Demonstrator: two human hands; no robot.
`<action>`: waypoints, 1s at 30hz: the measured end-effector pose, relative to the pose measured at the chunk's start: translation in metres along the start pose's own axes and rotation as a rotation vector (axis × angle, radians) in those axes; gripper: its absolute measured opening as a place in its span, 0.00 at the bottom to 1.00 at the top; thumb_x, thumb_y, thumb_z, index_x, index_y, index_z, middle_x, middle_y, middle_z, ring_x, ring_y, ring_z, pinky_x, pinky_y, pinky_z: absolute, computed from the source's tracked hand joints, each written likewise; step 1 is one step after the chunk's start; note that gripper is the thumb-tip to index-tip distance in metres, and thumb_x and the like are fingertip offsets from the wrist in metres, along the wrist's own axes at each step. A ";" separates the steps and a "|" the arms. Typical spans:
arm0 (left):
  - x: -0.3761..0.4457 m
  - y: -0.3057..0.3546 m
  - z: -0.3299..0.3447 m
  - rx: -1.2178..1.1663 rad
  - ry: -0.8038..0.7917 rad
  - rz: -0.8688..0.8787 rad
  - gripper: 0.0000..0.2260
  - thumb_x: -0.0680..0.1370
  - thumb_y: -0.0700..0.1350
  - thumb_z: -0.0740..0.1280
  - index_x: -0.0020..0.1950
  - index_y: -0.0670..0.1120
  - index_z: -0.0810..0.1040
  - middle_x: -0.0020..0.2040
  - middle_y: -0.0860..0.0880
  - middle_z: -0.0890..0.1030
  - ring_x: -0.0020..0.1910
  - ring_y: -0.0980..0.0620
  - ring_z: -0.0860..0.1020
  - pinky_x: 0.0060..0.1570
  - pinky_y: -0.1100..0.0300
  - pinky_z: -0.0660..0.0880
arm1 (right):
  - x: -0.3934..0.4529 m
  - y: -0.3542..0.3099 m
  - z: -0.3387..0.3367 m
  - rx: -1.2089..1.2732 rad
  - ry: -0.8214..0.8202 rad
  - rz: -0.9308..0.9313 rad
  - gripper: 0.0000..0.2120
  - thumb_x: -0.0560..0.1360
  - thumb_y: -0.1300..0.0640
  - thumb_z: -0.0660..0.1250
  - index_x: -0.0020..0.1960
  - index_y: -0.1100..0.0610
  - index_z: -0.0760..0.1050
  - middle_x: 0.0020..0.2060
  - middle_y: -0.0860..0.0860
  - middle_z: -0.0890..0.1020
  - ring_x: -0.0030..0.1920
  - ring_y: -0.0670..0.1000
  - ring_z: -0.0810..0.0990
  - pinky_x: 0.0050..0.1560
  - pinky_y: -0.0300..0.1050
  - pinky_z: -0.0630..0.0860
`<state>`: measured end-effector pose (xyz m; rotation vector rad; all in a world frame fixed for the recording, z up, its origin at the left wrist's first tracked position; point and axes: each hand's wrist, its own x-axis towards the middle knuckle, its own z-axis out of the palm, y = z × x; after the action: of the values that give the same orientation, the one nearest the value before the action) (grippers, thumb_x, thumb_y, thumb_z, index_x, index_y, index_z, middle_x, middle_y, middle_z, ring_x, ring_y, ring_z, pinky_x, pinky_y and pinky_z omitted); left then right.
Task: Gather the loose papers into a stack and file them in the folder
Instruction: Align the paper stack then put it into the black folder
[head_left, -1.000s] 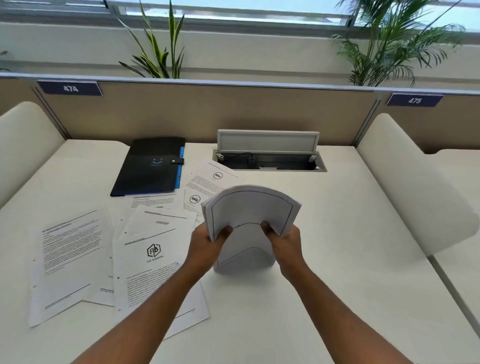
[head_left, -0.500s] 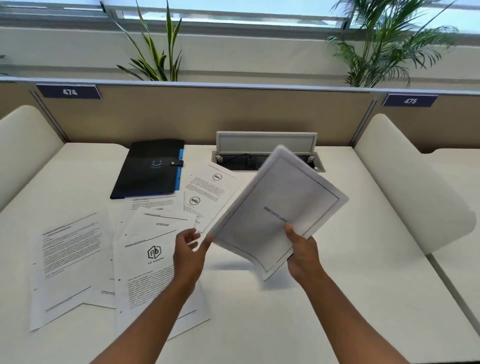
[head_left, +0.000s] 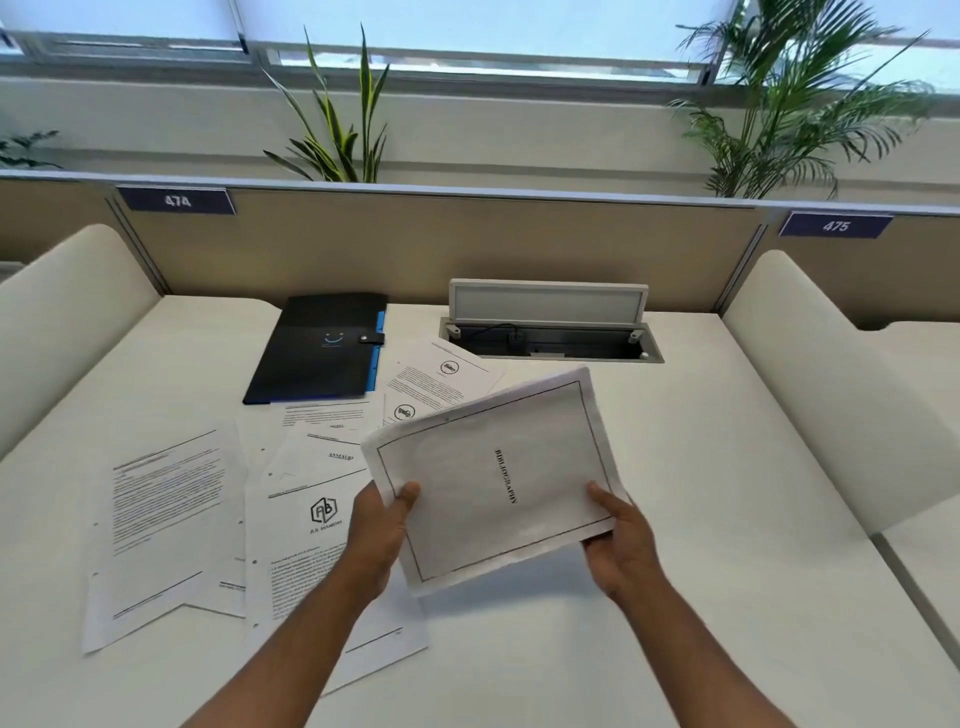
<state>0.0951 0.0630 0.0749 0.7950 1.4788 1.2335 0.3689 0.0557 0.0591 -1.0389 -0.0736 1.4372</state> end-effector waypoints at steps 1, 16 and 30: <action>0.002 0.002 -0.005 0.026 0.020 0.016 0.05 0.79 0.43 0.68 0.54 0.50 0.78 0.49 0.51 0.83 0.50 0.49 0.81 0.42 0.59 0.75 | 0.003 -0.011 -0.003 -0.065 -0.024 -0.051 0.22 0.76 0.68 0.69 0.70 0.61 0.77 0.56 0.58 0.86 0.52 0.56 0.84 0.53 0.50 0.82; -0.023 0.002 0.021 0.161 0.151 0.386 0.11 0.81 0.50 0.63 0.63 0.55 0.71 0.53 0.58 0.79 0.52 0.62 0.79 0.46 0.70 0.77 | -0.030 0.018 0.022 -0.856 -0.157 -0.617 0.10 0.70 0.54 0.79 0.46 0.48 0.79 0.37 0.42 0.83 0.36 0.42 0.78 0.37 0.36 0.74; -0.024 -0.023 0.018 0.156 0.135 0.281 0.15 0.81 0.48 0.64 0.67 0.47 0.72 0.59 0.50 0.80 0.59 0.50 0.78 0.60 0.55 0.75 | -0.034 0.033 0.023 -0.911 -0.089 -0.521 0.13 0.81 0.60 0.68 0.57 0.42 0.78 0.49 0.40 0.85 0.52 0.40 0.83 0.57 0.43 0.79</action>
<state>0.1214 0.0403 0.0597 1.0702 1.6276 1.4146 0.3227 0.0333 0.0706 -1.5263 -1.0636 0.9452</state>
